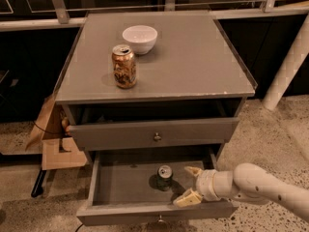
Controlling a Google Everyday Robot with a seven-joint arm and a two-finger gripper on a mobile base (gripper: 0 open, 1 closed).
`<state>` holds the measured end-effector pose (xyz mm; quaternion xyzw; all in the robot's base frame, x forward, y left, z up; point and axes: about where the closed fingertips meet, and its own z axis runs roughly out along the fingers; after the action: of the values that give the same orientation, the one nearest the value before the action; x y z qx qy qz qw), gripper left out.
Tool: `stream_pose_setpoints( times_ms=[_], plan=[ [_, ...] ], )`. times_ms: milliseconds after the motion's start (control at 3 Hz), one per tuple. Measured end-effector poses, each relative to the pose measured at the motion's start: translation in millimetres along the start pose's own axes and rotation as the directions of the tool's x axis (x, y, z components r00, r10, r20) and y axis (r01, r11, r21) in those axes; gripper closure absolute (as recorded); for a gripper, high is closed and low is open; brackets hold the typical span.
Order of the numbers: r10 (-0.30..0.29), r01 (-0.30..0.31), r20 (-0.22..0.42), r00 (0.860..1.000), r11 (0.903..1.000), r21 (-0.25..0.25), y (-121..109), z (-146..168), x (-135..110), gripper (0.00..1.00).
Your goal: Pick green can from middle drawer and place on counter
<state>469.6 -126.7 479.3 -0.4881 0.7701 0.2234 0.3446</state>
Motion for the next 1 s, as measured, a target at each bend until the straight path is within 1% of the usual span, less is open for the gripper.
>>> stream_pose_setpoints(
  times_ms=[333,667,1000],
  plan=[
    [-0.001,0.001,0.01,1.0,1.0,-0.007,-5,17,2,0.25],
    [0.005,-0.005,0.019,1.0,1.0,-0.001,-13,30,2,0.25],
    [0.011,-0.012,0.042,0.999,0.9998,0.014,-24,39,-2,0.25]
  ],
)
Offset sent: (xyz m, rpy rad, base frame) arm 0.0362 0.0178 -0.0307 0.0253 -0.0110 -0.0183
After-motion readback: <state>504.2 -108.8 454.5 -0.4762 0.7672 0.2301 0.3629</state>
